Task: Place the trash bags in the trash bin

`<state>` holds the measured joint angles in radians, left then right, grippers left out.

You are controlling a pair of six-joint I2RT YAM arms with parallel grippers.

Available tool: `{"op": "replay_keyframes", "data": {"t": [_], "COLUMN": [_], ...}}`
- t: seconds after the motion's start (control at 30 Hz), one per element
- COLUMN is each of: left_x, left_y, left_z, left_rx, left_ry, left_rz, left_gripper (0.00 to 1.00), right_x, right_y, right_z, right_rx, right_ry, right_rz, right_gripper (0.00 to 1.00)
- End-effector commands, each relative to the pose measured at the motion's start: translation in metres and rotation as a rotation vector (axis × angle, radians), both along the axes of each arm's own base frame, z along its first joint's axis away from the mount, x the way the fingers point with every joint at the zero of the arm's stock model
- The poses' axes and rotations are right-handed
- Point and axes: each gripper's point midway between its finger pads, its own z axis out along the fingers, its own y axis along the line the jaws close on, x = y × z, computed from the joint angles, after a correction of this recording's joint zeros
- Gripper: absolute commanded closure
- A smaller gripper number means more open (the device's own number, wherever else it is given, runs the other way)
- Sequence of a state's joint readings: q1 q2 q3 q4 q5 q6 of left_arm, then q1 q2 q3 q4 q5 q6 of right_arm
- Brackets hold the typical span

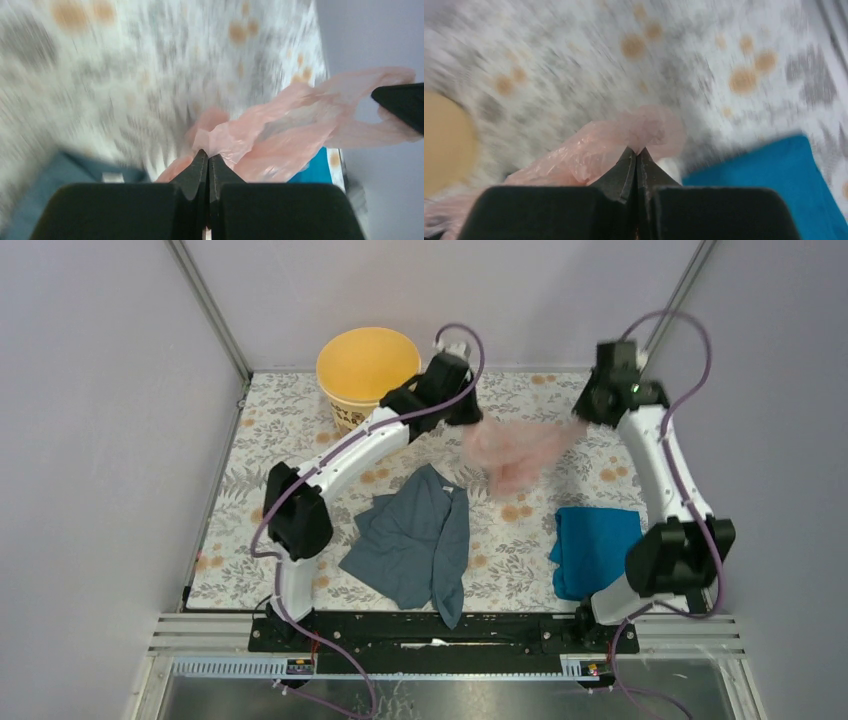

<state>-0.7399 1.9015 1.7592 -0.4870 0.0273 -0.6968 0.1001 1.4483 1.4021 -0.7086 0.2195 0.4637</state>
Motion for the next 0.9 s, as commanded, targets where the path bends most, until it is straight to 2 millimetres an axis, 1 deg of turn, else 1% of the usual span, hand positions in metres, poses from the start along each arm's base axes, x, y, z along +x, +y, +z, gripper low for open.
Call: {"op": "replay_keyframes", "data": {"t": [0.0,0.03,0.07,0.1,0.13,0.17,0.2,0.23,0.27,0.3,0.33,0.37,0.4,0.43,0.47,0.5,0.53,0.57,0.6,0.63,0.67,0.7,0.73,0.77,0.8,0.83,0.87], "left_x": [0.001,-0.016,-0.034,-0.045,-0.051,-0.049,-0.036,-0.018,0.002,0.021,0.031,0.034,0.033,0.03,0.032,0.04,0.045,0.05,0.05,0.042,0.025,0.006,-0.017,-0.039,-0.056,-0.07,-0.08], "left_y": [0.0,-0.001,-0.001,0.0,0.001,0.004,0.006,0.009,0.014,0.019,0.023,0.023,0.021,0.018,0.014,0.01,0.009,0.002,-0.003,-0.008,-0.014,-0.018,-0.02,-0.022,-0.025,-0.026,-0.027], "left_z": [0.269,0.297,0.319,0.327,0.322,0.308,0.28,0.238,0.187,0.13,0.079,0.039,0.012,0.004,0.008,0.033,0.049,0.105,0.149,0.202,0.248,0.285,0.314,0.334,0.339,0.34,0.336], "left_rx": [-0.189,-0.204,-0.247,-0.274,-0.28,-0.277,-0.247,-0.199,-0.133,-0.07,0.001,0.07,0.115,0.125,0.113,0.075,0.064,0.003,-0.054,-0.131,-0.196,-0.244,-0.278,-0.315,-0.34,-0.369,-0.384], "left_ry": [-0.685,-0.809,-0.897,-0.951,-0.97,-0.95,-0.889,-0.783,-0.642,-0.478,-0.342,-0.264,-0.221,-0.211,-0.221,-0.25,-0.272,-0.362,-0.44,-0.535,-0.647,-0.751,-0.84,-0.909,-0.941,-0.958,-0.97], "left_rz": [-0.001,-0.041,-0.07,-0.079,-0.079,-0.055,-0.009,0.046,0.097,0.148,0.164,0.16,0.153,0.139,0.124,0.122,0.115,0.101,0.073,0.035,-0.021,-0.052,-0.074,-0.099,-0.129,-0.151,-0.172], "left_gripper": [1.0,1.0,1.0,1.0,1.0,1.0,1.0,1.0,1.0,1.0,1.0,1.0,1.0,1.0,1.0,1.0,1.0,1.0,1.0,1.0,1.0,1.0,1.0,1.0,1.0,1.0,1.0], "right_x": [0.033,0.023,0.006,-0.008,-0.022,-0.027,-0.033,-0.026,-0.012,0.001,0.009,0.009,0.006,0.002,0.006,0.011,0.017,0.023,0.028,0.028,0.023,0.015,0.004,-0.015,-0.022,-0.037,-0.058], "right_y": [0.019,0.028,0.038,0.047,0.054,0.06,0.059,0.055,0.048,0.036,0.031,0.026,0.024,0.028,0.034,0.037,0.039,0.04,0.042,0.044,0.047,0.05,0.053,0.059,0.064,0.07,0.075], "right_z": [0.232,0.275,0.309,0.324,0.331,0.316,0.298,0.269,0.221,0.171,0.118,0.07,0.033,0.011,0.015,0.027,0.053,0.084,0.127,0.17,0.212,0.249,0.281,0.308,0.321,0.334,0.344], "right_rx": [0.016,0.013,0.016,0.018,0.015,0.021,0.026,0.049,0.083,0.109,0.139,0.155,0.16,0.176,0.187,0.183,0.17,0.157,0.139,0.118,0.101,0.09,0.086,0.092,0.096,0.098,0.102], "right_ry": [-0.547,-0.706,-0.849,-0.94,-1.013,-1.031,-1.066,-1.079,-1.036,-0.938,-0.789,-0.612,-0.468,-0.375,-0.349,-0.326,-0.344,-0.383,-0.465,-0.555,-0.651,-0.748,-0.842,-0.934,-0.999,-1.069,-1.146], "right_rz": [0.216,0.277,0.344,0.406,0.46,0.499,0.491,0.441,0.367,0.263,0.197,0.14,0.109,0.11,0.149,0.178,0.202,0.23,0.265,0.304,0.339,0.371,0.399,0.446,0.479,0.525,0.57], "right_gripper": [1.0,1.0,1.0,1.0,1.0,1.0,1.0,1.0,1.0,1.0,1.0,1.0,1.0,1.0,1.0,1.0,1.0,1.0,1.0,1.0,1.0,1.0,1.0,1.0,1.0,1.0,1.0]}}
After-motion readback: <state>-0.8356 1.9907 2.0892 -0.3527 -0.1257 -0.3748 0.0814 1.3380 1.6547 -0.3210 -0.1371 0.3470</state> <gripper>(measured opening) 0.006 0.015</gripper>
